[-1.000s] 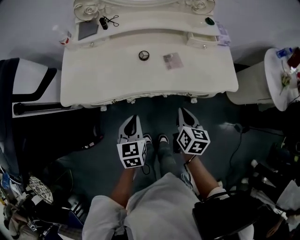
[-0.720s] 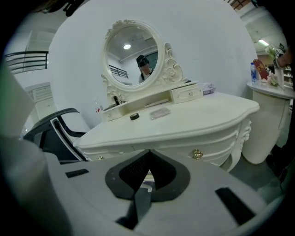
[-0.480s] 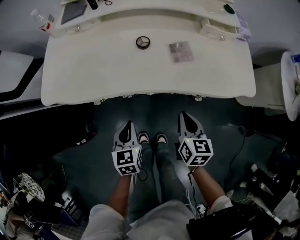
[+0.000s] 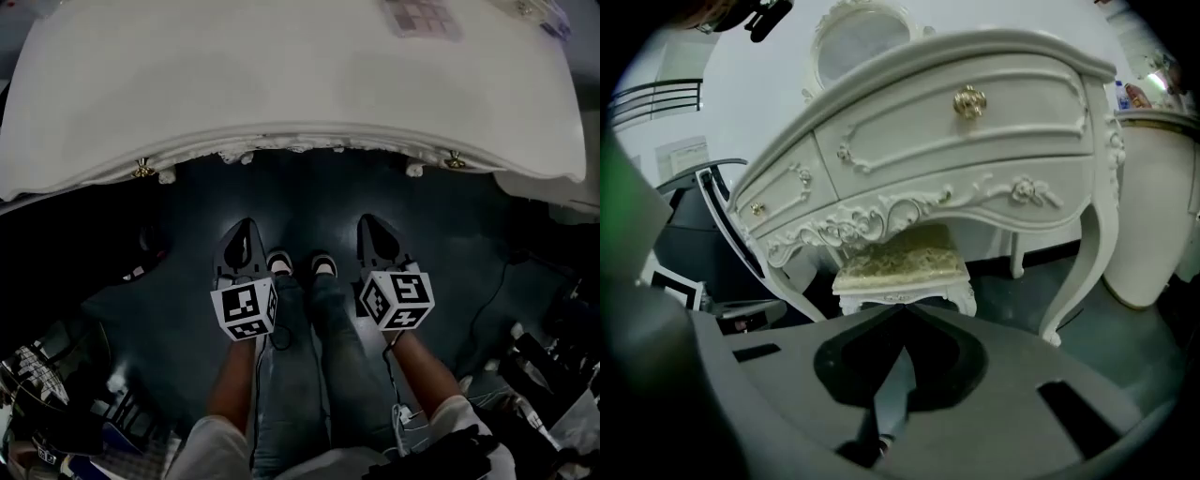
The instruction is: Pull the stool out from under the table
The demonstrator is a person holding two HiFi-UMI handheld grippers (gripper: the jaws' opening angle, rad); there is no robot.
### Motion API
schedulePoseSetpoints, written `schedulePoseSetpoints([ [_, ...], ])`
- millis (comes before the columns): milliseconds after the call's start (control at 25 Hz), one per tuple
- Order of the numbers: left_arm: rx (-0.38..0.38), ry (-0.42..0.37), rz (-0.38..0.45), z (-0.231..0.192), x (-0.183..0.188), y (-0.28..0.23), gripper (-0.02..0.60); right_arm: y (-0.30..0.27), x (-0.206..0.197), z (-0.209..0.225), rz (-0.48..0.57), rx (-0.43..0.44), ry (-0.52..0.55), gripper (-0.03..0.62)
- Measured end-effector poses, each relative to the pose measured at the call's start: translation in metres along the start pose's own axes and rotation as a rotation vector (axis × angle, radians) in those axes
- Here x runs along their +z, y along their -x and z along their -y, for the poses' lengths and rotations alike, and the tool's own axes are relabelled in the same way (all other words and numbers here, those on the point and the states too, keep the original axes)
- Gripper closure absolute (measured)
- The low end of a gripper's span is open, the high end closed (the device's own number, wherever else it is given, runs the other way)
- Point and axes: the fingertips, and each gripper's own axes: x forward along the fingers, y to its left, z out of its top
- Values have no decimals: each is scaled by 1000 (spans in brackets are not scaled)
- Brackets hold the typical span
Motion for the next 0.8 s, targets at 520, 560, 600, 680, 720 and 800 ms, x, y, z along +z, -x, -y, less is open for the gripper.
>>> schedulePoseSetpoints([
  [520,92,-214,91,-77,-91,-120,583,-100,-91,43,-15,88,-75,594],
  [560,92,-210,90,-82,-93,-129,583,-109,-95,43,-12,92,-80,594],
  [600,91,-202,81,-86,-96,-137,583,-118,-99,44,-11,92,-80,595],
  [680,86,-173,38,-93,-107,-155,583,-134,-105,46,-10,85,-80,594],
  [720,80,-153,16,-96,-112,-163,583,-139,-107,47,-9,82,-83,594],
  [800,70,-138,-7,-99,-118,-175,402,-146,-108,47,-6,80,-91,594],
])
